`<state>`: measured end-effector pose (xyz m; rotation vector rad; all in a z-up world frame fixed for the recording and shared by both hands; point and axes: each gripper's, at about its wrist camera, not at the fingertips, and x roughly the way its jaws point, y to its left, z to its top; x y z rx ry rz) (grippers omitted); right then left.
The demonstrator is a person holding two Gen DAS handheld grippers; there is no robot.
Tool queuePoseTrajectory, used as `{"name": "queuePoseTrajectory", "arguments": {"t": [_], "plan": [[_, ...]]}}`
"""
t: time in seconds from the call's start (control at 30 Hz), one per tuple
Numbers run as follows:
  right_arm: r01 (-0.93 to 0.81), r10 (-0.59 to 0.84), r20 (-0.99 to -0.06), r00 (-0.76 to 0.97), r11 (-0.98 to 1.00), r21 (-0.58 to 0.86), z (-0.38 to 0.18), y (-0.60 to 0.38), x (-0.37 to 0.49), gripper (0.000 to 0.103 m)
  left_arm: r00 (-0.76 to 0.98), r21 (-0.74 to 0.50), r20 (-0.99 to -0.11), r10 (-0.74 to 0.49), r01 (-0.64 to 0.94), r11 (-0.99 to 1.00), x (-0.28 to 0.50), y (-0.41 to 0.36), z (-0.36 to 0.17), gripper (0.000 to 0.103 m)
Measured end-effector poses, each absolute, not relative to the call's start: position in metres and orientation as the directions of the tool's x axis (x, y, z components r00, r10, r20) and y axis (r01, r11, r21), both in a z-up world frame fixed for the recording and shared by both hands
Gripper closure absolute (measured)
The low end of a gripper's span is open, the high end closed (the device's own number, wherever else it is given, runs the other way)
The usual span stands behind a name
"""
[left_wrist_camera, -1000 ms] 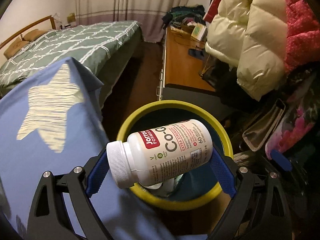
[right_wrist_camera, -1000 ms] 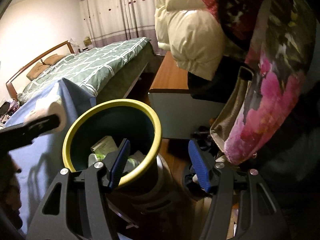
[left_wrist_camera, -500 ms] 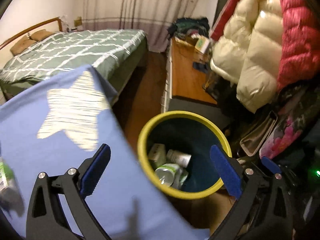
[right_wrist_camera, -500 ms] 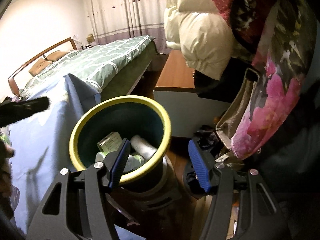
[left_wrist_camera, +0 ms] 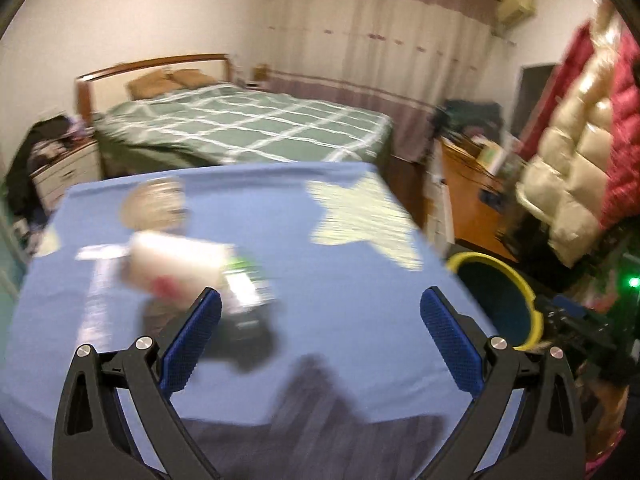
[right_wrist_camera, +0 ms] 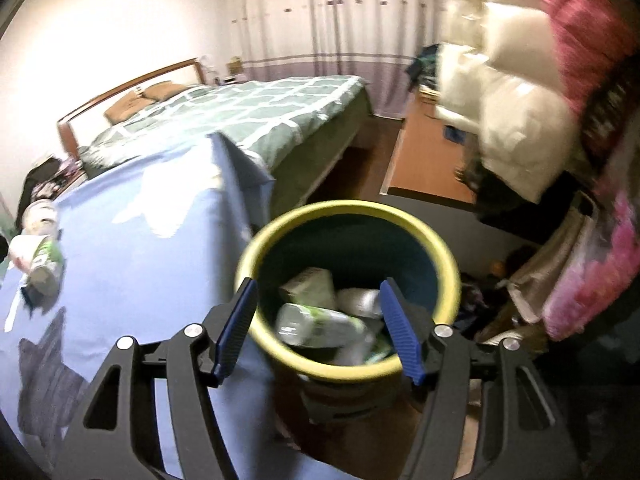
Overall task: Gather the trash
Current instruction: 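Move the left gripper back over the table, then close the right gripper on the blue-white snack bag and lift it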
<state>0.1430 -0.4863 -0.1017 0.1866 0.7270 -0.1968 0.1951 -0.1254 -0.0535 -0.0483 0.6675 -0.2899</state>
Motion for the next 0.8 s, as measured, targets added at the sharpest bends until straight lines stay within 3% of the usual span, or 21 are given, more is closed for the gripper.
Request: {"name": "queuePoseTrajectory", "arguments": {"t": [0.37,0.5,0.8], "plan": [[-0.027,0.097,-0.657,0.748,0.993,0.116,-0.079,-0.365,0.207,0.042,0.783,-0.106,-0.622,-0.002,-0.081,0.991,0.208,0.052,-0.103,0.005],[-0.107,0.164,-0.666,0.728,0.986,0.126,-0.077,-0.319,0.229,0.042,0.754,-0.148,-0.657,-0.002,-0.126,0.981,0.212,0.086,-0.116,0.005],[-0.326,0.302,-0.671,0.677,0.941,0.095,-0.066,-0.211,0.254,0.042,0.719,-0.118,-0.693,0.058,-0.193,0.974,0.21,0.115,-0.123,0.005]]}}
